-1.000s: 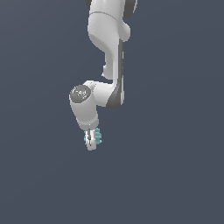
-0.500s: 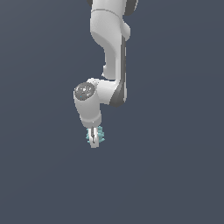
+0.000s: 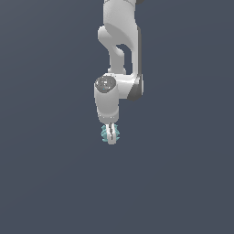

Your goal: Pick up the object and move it to a goal position.

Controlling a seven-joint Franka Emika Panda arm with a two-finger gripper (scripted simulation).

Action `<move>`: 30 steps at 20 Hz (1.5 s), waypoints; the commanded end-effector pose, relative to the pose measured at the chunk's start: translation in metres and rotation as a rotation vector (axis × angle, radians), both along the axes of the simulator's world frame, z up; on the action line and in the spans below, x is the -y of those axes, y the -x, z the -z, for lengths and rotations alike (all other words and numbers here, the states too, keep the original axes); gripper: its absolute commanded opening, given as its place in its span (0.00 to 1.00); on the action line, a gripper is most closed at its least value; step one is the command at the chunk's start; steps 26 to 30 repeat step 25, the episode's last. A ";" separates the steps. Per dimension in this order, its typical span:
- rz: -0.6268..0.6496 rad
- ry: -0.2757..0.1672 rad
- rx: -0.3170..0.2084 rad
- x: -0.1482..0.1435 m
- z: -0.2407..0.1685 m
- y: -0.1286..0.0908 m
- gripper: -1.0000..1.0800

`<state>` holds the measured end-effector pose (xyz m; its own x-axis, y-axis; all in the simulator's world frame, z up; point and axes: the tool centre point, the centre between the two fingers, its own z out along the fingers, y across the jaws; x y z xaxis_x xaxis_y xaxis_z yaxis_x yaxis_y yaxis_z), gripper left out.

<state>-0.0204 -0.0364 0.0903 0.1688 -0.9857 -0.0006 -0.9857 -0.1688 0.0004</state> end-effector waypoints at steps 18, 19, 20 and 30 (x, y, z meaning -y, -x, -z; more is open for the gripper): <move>-0.001 0.001 0.001 -0.139 -0.041 0.092 0.00; -0.001 0.001 0.001 -0.142 -0.042 0.094 0.00; -0.001 0.001 0.001 -0.145 -0.043 0.095 0.00; -0.001 0.001 0.001 -0.151 -0.045 0.098 0.00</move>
